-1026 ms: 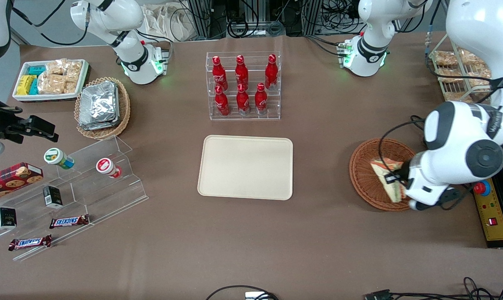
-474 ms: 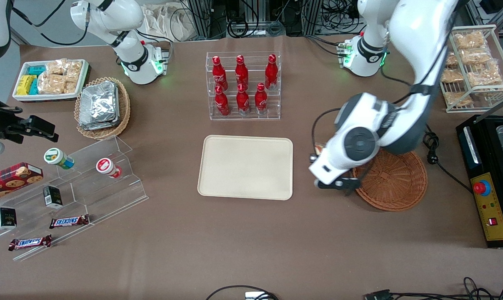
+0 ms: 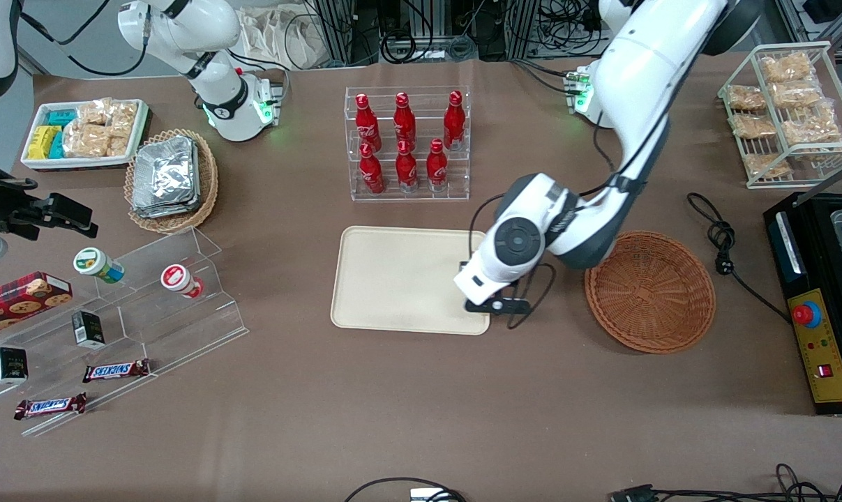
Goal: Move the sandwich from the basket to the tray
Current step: 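Lower the sandwich onto the tray and open the left gripper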
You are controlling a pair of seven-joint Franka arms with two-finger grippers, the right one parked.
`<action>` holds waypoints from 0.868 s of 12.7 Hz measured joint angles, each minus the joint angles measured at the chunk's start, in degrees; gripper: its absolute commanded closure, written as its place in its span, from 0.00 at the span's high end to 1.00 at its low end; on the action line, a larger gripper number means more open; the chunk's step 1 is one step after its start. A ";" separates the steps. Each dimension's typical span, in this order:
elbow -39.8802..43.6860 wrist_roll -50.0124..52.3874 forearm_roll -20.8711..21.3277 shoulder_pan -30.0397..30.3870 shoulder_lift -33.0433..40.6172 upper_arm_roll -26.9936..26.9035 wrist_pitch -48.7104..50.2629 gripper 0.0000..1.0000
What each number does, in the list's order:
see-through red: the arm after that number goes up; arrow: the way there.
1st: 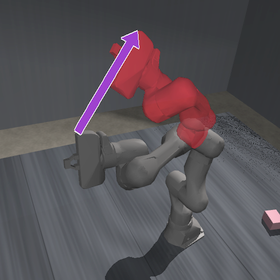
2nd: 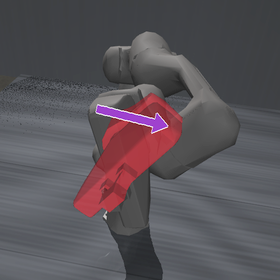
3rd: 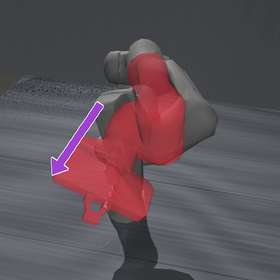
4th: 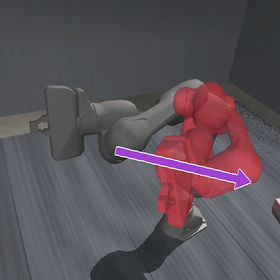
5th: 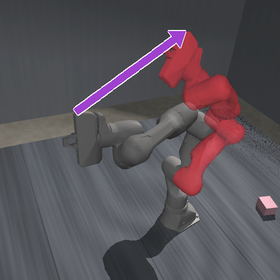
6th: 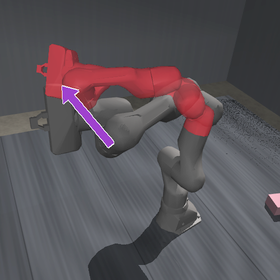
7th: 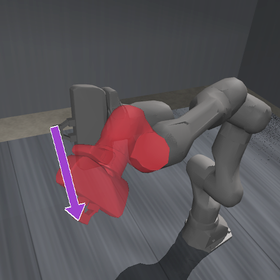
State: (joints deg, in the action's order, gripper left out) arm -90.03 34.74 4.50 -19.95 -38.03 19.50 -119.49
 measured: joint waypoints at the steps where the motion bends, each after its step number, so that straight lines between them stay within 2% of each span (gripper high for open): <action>1: -0.02 0.14 0.02 -0.83 -1.53 -0.06 -1.85 0.00; 2: -0.02 0.14 0.06 -1.04 -2.76 -0.07 -2.88 0.01; 3: -0.02 0.02 0.08 -0.97 -3.45 -0.18 -3.22 0.15; 4: -0.01 -0.08 0.08 -0.85 -3.66 -0.26 -3.22 0.99; 11: 1.00 0.16 -0.03 -0.27 -0.35 -0.31 -0.75 1.00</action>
State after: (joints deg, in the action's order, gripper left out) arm -89.02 34.89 4.47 -20.21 -38.38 19.19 -120.24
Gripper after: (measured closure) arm 0.238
